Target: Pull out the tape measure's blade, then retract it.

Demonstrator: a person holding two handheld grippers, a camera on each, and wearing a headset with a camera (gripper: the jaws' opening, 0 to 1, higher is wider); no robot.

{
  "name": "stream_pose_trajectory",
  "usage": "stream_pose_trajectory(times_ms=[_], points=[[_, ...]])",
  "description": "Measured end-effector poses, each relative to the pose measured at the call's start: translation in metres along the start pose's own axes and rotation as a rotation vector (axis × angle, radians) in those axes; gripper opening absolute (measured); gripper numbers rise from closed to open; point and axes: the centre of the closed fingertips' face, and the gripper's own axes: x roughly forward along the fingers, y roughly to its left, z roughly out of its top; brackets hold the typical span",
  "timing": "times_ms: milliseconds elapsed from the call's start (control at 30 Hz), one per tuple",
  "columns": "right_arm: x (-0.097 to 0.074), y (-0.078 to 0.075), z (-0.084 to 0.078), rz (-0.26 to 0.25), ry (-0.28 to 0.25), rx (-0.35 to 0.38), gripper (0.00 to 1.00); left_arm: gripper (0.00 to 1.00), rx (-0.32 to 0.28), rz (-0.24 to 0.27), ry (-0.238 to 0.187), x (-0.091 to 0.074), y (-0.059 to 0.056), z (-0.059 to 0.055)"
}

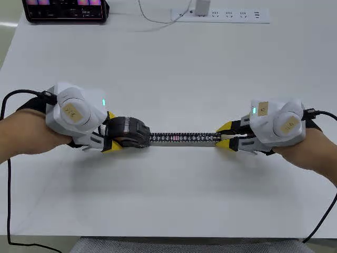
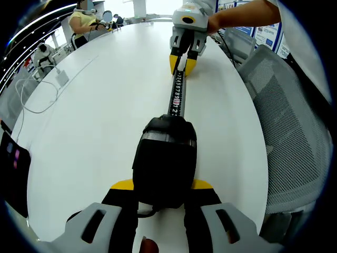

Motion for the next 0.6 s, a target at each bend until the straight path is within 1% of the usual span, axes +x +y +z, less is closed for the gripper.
stream_pose_trajectory(times_ms=[600], points=[[-0.015, -0.004, -0.014, -0.008, 0.042, -0.011, 0.08, 0.29, -0.001, 0.001, 0.000, 0.000, 0.000, 0.000]])
